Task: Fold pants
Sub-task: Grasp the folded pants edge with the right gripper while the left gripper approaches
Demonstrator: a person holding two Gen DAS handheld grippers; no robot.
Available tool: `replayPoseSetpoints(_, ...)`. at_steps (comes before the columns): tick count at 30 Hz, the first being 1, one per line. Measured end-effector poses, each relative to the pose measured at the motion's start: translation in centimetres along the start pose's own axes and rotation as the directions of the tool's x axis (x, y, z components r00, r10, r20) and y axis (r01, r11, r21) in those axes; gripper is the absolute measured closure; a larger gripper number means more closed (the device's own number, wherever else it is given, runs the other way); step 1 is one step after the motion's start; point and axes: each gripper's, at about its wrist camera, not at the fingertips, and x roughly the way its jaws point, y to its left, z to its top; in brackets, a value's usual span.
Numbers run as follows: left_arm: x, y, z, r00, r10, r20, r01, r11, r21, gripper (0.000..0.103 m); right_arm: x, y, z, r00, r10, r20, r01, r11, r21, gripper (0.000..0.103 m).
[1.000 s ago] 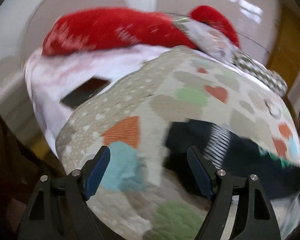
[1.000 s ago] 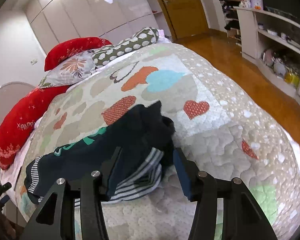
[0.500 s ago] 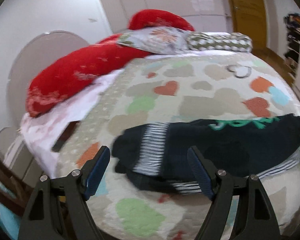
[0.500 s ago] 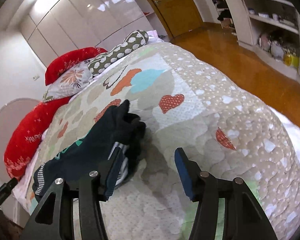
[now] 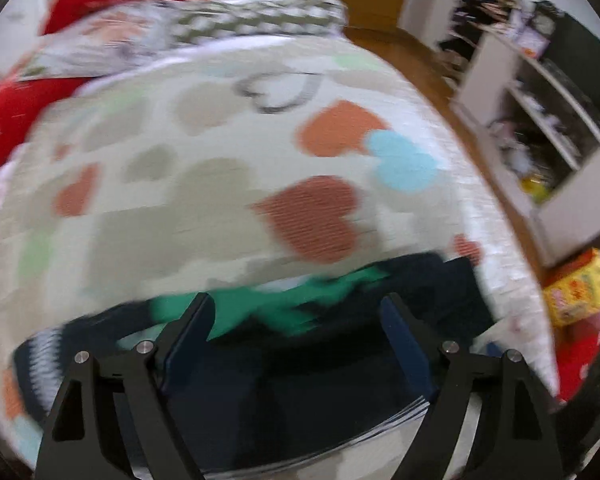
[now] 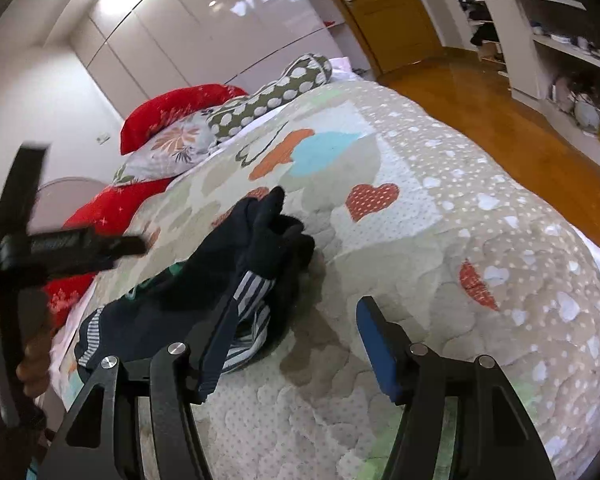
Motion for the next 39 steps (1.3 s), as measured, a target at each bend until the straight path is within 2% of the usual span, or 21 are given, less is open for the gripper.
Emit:
replayPoseSetpoints(2,1.8,-2.2,1.5,0.998,-0.055,-0.024,0.056,0.997,0.044,0.019,0.4,0.2,0.1,1.000,0.016,-0.007,-0.016,1.000,-0.004,0.036)
replayPoseSetpoints(7,6.0,-6.7,3.7,0.983,-0.121,-0.140,0.146,0.972,0.183,0.019,2.0,1.3,0.4,0.999,0.033,-0.035,-0.035,0.998,-0.045,0.035)
replayPoseSetpoints(10,7.7,-8.5,3.8,0.973,-0.104,-0.205,0.159,0.949,0.273,0.022,2.7,1.9,0.5,0.999,0.029,-0.041,-0.032,0.997,-0.070,0.035)
replayPoseSetpoints(11,8.0,-8.8,3.7,0.970,-0.107,-0.216,0.168,0.943,0.286,0.028,3.0,2.1,0.5,0.999,0.020,-0.041,-0.023,0.996,-0.081,0.035)
replayPoseSetpoints(12,8.2,-8.9,3.5,0.966,-0.119,-0.231,0.185,0.939,0.291,0.056,3.2,2.3,0.6,0.999,0.011,-0.041,-0.015,0.996,-0.090,0.035)
replayPoseSetpoints(13,8.3,-8.9,3.4,0.961,-0.126,-0.246,0.196,0.938,0.286,0.091,3.6,2.4,0.6,0.999,0.003,-0.042,-0.007,0.995,-0.100,0.037)
replayPoseSetpoints(14,8.4,-8.8,3.1,0.962,-0.112,-0.247,0.182,0.942,0.282,0.094,3.8,2.5,0.8,0.999,0.000,-0.041,-0.004,0.994,-0.105,0.053)
replayPoseSetpoints(16,8.0,-8.6,2.8,0.972,-0.105,-0.212,0.165,0.942,0.291,0.094,4.6,2.7,1.1,0.998,0.007,-0.065,-0.014,0.994,-0.105,0.079)
replayPoseSetpoints(18,6.9,-7.7,2.6,0.976,-0.126,-0.176,0.168,0.952,0.254,0.094,4.9,2.9,1.6,0.997,0.018,-0.069,-0.025,0.995,-0.096,0.084)
replayPoseSetpoints(22,4.4,-5.1,2.1,0.981,-0.167,-0.094,0.182,0.968,0.176,0.094,4.1,4.5,2.1,0.999,0.019,-0.048,-0.026,0.989,-0.146,0.086)
replayPoseSetpoints(28,0.9,1.5,0.2,0.971,-0.238,-0.004,0.238,0.971,0.020,0.094,4.0,8.3,2.3,0.997,0.037,-0.062,-0.050,0.972,-0.231,0.086)
replayPoseSetpoints(32,0.3,7.3,-1.6,0.970,-0.239,0.047,0.243,0.961,-0.129,0.093,5.0,12.5,1.7,0.992,0.070,-0.101,-0.098,0.943,-0.318,0.086)
replayPoseSetpoints(35,-0.2,11.8,-3.5,0.970,-0.231,0.080,0.244,0.934,-0.262,0.089,6.3,15.6,0.3,0.986,0.083,-0.145,-0.135,0.906,-0.401,0.083)
replayPoseSetpoints(36,-0.7,13.3,-4.4,0.966,-0.243,0.094,0.260,0.917,-0.303,0.081,7.1,16.7,-0.3,0.981,0.089,-0.174,-0.156,0.893,-0.423,0.083)
replayPoseSetpoints(37,-1.3,14.6,-5.4,0.960,-0.256,0.116,0.281,0.898,-0.339,0.068,8.0,17.7,-1.1,0.973,0.093,-0.211,-0.180,0.878,-0.444,0.082)
replayPoseSetpoints(38,-2.2,15.7,-6.5,0.954,-0.263,0.146,0.299,0.879,-0.371,0.059,8.7,18.3,-1.7,0.966,0.094,-0.242,-0.199,0.866,-0.458,0.076)
replayPoseSetpoints(39,-3.4,16.7,-7.7,0.950,-0.251,0.185,0.306,0.865,-0.399,0.045,9.1,18.8,-2.4,0.959,0.093,-0.269,-0.215,0.857,-0.469,0.070)
